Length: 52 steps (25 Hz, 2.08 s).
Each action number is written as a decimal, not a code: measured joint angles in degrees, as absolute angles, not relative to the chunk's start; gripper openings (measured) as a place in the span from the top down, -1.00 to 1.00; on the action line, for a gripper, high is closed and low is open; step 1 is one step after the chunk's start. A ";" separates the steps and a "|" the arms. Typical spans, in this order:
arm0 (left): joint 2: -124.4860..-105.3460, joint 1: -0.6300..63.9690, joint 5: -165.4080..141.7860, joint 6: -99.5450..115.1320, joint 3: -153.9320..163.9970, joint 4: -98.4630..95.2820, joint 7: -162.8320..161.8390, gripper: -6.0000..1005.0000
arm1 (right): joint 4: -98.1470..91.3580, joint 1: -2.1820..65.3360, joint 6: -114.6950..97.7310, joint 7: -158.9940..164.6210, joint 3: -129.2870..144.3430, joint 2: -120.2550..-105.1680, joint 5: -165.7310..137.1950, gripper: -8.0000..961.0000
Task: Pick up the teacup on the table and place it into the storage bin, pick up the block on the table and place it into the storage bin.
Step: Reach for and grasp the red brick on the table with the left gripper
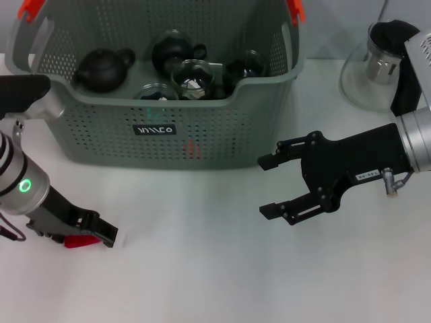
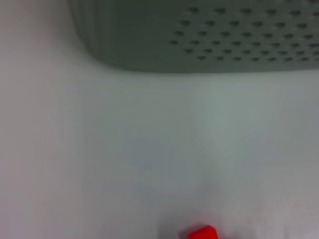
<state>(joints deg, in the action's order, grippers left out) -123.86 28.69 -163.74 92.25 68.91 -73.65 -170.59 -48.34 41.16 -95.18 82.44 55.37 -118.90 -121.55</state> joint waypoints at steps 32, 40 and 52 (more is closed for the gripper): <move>-123.05 29.98 -163.92 93.27 70.16 -74.70 -170.60 -0.56 | -48.34 40.90 -94.87 81.65 54.88 -118.92 -121.49 -0.80; -123.10 30.58 -164.01 96.90 70.53 -77.69 -170.75 -0.56 | -48.34 40.86 -94.89 81.44 54.82 -118.92 -121.38 -0.80; -123.90 30.17 -164.01 96.16 72.01 -77.46 -170.78 -0.56 | -48.34 40.87 -94.93 81.05 54.38 -119.00 -121.37 -0.80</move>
<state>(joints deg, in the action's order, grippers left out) -123.91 30.17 -164.01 96.16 72.01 -77.46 -170.78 -48.34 40.87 -94.93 81.05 54.38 -119.00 -121.37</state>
